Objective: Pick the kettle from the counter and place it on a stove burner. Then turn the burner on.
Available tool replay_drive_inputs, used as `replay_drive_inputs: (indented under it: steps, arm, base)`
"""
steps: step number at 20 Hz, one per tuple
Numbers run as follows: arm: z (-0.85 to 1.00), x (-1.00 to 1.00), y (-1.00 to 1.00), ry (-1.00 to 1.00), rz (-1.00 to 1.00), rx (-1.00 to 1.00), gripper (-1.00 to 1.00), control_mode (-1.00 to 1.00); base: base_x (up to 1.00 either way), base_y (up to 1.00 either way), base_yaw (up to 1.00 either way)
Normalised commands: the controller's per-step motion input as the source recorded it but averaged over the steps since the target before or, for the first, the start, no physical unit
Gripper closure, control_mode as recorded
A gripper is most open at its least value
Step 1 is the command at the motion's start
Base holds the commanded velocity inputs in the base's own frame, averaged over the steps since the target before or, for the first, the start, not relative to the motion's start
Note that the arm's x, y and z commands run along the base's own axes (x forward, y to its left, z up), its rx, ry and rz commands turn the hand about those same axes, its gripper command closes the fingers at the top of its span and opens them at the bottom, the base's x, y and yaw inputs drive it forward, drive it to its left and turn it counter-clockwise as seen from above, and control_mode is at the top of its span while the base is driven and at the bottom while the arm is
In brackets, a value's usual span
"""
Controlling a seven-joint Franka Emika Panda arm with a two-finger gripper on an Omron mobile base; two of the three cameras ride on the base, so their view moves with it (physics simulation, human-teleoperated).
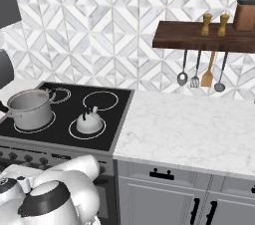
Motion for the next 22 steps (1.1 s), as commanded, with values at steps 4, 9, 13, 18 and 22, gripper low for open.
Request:
replay_drive_inputs:
  steps: [4, 9, 13, 18, 22]
  arm:
    - [-0.36, 0.19, 0.28, -0.02, 0.00, 0.03, -1.00, -1.00]
    - [-0.25, 0.09, 0.47, -0.02, 0.00, 0.04, -1.00, -1.00]
    - [-0.16, 0.12, 0.33, -0.03, 0.00, 0.01, -1.00, -1.00]
    - [-0.19, 0.16, 0.10, -0.05, 0.00, 0.00, -1.00, -1.00]
    - [-0.37, 0.23, 0.02, -0.06, 0.00, 0.00, -1.00, -1.00]
  base:
    - [0.00, 0.00, 0.00]
    - [0.00, 0.00, 0.00]
    - [0.00, 0.00, 0.00]
    - [0.00, 0.00, 0.00]
    - [0.00, 0.00, 0.00]
